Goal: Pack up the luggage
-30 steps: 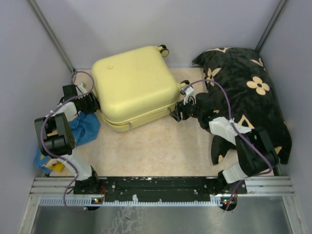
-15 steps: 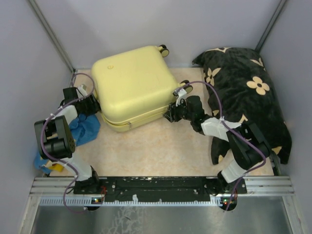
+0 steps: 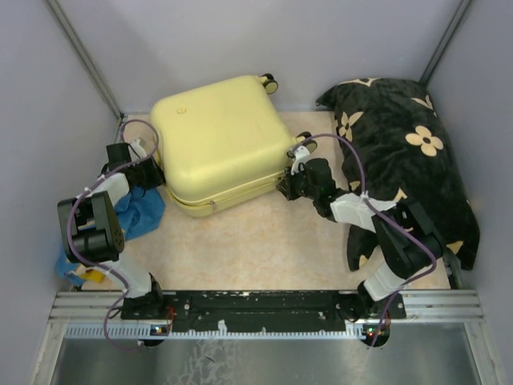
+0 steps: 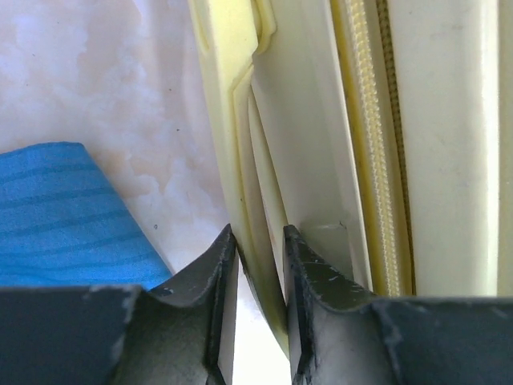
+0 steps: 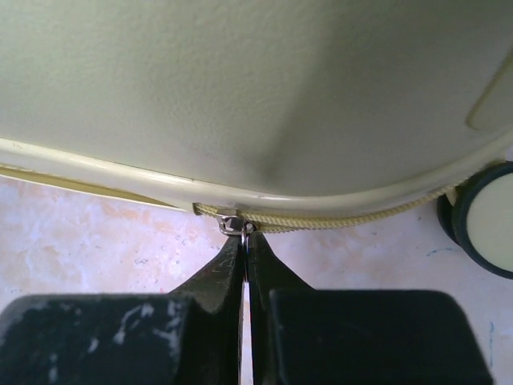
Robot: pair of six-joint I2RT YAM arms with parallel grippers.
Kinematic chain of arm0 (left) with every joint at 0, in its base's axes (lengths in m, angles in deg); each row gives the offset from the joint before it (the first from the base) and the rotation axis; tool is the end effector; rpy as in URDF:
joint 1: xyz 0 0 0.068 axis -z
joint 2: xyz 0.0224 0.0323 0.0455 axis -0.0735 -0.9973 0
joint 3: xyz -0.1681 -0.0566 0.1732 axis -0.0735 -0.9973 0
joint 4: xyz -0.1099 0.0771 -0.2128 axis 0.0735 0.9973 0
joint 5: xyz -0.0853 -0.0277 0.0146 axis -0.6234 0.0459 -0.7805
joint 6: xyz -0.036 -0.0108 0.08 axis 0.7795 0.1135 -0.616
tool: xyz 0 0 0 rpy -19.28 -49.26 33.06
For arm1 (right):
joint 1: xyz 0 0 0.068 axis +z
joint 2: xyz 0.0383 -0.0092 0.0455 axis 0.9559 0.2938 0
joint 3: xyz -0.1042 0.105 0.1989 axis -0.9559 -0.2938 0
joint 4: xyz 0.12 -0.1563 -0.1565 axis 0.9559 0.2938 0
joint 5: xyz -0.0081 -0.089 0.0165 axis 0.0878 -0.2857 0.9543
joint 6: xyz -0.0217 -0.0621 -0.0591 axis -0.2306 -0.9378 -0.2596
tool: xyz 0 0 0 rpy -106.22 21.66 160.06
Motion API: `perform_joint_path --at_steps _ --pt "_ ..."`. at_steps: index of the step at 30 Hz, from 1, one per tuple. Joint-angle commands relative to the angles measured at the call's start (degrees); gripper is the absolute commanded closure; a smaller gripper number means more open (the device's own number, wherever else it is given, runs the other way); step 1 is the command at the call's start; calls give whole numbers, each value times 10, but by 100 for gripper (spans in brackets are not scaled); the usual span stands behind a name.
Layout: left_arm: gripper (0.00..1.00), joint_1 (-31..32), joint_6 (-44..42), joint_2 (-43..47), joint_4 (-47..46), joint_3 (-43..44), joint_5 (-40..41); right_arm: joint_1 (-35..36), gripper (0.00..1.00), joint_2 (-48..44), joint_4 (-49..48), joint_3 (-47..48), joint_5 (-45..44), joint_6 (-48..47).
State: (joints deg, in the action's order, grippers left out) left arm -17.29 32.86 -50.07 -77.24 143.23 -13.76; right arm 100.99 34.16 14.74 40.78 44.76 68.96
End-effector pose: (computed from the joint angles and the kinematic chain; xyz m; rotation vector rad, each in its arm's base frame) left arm 0.3615 0.0516 0.1377 -0.2725 2.3561 -0.4627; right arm 0.3081 0.1874 0.1528 -0.4886 2.0095 0.6836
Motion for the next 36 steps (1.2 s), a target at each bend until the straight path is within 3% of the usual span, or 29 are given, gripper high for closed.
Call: perform_joint_path --at_steps 1,8,26,31,36 --pt "76 0 -35 -12 60 4 45 -23 100 -46 14 1 -56 -14" --pt "100 -3 -73 -32 85 46 84 -92 100 -80 30 -14 -75 -51" --pt "100 -21 -178 -135 145 197 94 -246 100 20 -41 102 43 -117" --pt "100 -22 -236 -171 166 235 47 -261 100 75 -49 152 122 -150" --pt "100 -23 -294 -238 254 326 44 -267 100 142 -51 207 212 -181"
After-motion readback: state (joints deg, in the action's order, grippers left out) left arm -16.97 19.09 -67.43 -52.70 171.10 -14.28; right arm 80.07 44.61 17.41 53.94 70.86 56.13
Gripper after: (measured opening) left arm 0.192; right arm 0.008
